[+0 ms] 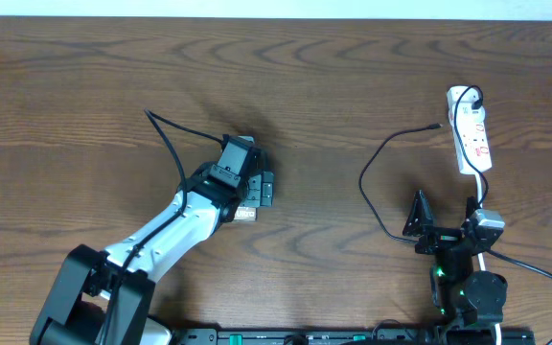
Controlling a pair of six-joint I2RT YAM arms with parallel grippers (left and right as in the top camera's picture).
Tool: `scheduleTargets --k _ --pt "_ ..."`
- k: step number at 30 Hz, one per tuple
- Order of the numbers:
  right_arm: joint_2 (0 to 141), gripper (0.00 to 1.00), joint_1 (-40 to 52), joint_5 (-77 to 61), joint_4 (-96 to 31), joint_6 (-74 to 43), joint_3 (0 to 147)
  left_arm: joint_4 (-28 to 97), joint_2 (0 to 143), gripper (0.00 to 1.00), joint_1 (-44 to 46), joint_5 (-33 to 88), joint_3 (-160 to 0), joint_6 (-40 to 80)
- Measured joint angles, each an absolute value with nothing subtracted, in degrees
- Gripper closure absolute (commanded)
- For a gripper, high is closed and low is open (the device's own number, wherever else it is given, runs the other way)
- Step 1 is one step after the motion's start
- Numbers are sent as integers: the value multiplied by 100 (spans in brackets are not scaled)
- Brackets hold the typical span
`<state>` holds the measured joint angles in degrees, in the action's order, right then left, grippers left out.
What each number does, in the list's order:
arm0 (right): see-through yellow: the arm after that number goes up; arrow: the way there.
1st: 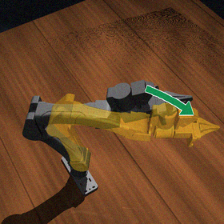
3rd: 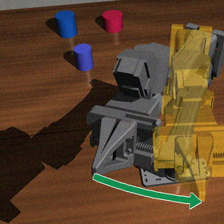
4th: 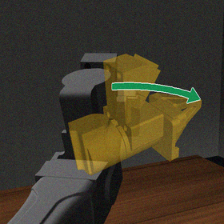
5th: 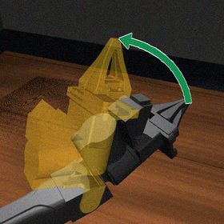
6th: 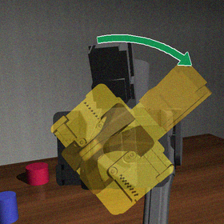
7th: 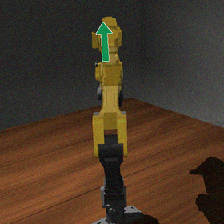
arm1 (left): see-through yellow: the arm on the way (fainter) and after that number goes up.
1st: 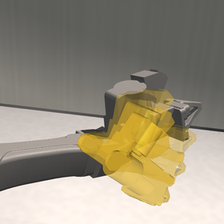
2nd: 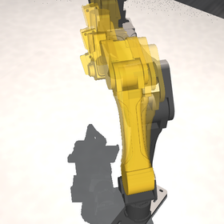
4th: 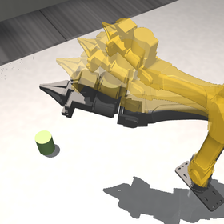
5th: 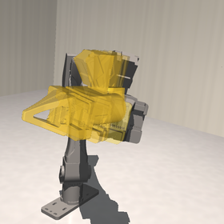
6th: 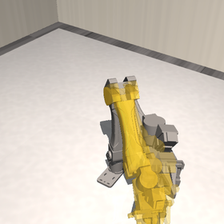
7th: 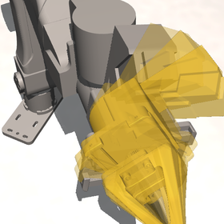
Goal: Plug charger to phone and switch on socket
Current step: 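Move the left gripper over the silver phone and lower onto it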
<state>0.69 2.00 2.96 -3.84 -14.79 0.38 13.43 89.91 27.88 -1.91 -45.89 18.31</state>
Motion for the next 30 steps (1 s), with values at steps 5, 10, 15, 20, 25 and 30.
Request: scheduleTargets --k 5,10,15,20,25,30 --pt "69 1 200 294 -384 -1479 38 1343 9161 2 2788 -399 -4589 1844" --pt "69 1 200 294 -384 -1479 38 1341 9185 2 2788 -537 -4589 1844" --pt "69 1 200 296 -384 -1479 38 1308 9225 2 2788 -598 -4589 1844" --pt "69 1 200 296 -384 -1479 38 1219 9511 2 2788 -617 -4589 1957" --pt "69 1 200 294 -384 -1479 38 1081 9780 2 2788 -650 -4652 2097" --pt "69 1 200 294 -384 -1479 38 1039 9880 3 2788 -685 -4740 2121"
